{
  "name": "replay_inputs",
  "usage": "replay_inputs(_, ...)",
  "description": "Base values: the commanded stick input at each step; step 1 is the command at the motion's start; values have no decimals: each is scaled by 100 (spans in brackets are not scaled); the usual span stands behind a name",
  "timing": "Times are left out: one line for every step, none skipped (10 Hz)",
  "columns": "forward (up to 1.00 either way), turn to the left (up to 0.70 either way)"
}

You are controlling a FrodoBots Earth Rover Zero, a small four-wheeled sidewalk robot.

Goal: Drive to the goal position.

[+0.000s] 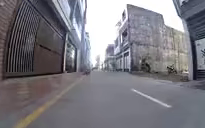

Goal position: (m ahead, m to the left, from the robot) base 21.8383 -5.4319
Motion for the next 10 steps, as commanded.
replay_inputs(100, -20)
replay_inputs(100, -3)
replay_inputs(100, 0)
replay_inputs(100, 0)
replay_inputs(100, 0)
replay_inputs(100, 0)
replay_inputs(100, 0)
replay_inputs(100, 0)
replay_inputs(100, 0)
replay_inputs(100, 12)
